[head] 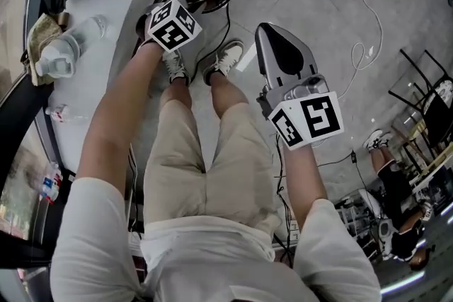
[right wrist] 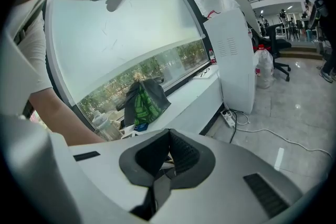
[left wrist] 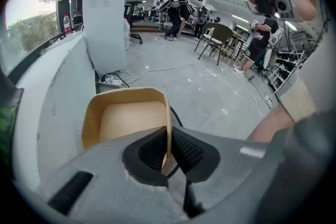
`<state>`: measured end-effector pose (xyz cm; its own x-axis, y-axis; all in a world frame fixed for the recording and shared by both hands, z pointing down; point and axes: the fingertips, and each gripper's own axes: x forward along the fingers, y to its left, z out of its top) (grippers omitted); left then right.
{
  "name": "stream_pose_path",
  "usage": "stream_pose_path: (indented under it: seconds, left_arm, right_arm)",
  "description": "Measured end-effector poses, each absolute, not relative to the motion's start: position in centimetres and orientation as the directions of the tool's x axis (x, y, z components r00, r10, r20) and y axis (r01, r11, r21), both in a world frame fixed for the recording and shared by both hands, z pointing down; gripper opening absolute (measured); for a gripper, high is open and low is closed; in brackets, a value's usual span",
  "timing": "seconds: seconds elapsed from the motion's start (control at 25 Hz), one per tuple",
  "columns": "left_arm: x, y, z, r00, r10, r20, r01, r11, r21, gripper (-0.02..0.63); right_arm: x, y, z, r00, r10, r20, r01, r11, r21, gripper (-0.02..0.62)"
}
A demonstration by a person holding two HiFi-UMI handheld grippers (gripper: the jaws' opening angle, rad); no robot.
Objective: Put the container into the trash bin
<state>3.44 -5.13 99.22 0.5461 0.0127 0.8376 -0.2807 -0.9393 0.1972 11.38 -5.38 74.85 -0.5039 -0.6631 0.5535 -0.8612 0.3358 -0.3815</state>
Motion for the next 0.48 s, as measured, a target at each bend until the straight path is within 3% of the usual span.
stream_pose_path:
  seconds: [0.48]
  left_arm:
    - [3.7,-3.9,107.3,0.446,0.183,0.876,-0.159,-0.947,0.279,0.023]
  right_arm:
    - [12.1,-5.6,79.9,-0.468,-0.694,0.548,-0.877,0.291,-0.382,0.002]
